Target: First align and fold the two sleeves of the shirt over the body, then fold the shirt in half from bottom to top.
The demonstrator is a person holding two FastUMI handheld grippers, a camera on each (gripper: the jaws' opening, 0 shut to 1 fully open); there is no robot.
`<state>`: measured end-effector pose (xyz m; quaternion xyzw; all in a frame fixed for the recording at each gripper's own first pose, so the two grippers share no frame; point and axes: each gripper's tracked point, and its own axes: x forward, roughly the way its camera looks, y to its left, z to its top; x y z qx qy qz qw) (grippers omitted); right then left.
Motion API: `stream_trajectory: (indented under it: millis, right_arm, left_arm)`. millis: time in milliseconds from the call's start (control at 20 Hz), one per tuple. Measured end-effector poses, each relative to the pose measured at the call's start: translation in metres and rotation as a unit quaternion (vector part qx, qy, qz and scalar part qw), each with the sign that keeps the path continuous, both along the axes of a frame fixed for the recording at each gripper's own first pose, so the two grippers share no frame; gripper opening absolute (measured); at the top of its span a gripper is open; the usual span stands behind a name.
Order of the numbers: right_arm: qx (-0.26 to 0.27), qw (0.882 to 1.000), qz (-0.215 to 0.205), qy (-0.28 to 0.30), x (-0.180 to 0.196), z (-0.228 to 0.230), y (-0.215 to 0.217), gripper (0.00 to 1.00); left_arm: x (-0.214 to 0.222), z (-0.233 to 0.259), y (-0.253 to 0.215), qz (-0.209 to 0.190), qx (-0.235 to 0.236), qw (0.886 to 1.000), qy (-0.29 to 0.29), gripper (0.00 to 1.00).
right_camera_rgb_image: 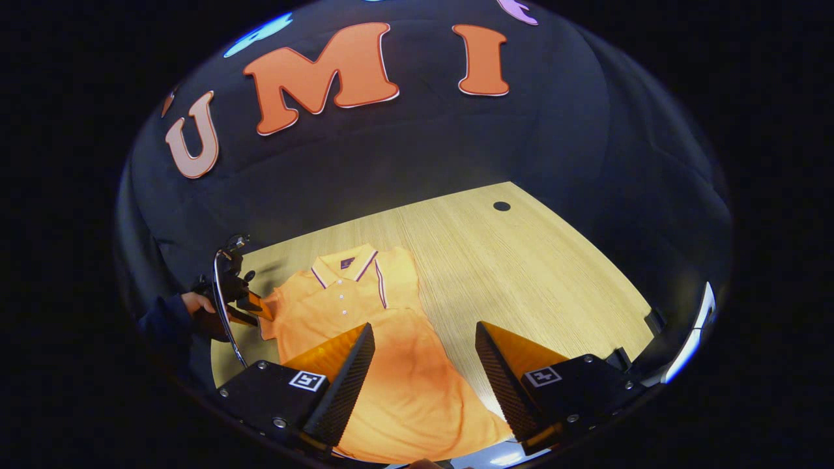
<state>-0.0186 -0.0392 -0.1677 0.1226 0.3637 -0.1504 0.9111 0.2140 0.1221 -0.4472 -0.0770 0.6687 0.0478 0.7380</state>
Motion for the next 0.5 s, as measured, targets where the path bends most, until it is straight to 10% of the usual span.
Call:
stream_trajectory:
  millis: [200, 500]
  right_arm:
    - [0.007, 1.000, -0.006, -0.011, -0.001, 0.001, -0.004, 0.95]
    - [0.010, 1.000, -0.019, -0.011, -0.010, 0.001, -0.005, 0.95]
  left_arm:
    - [-0.002, 0.006, -0.012, -0.019, -0.043, 0.999, -0.016, 0.09]
    - [0.024, 0.057, -0.033, -0.072, -0.067, 0.990, -0.099, 0.09]
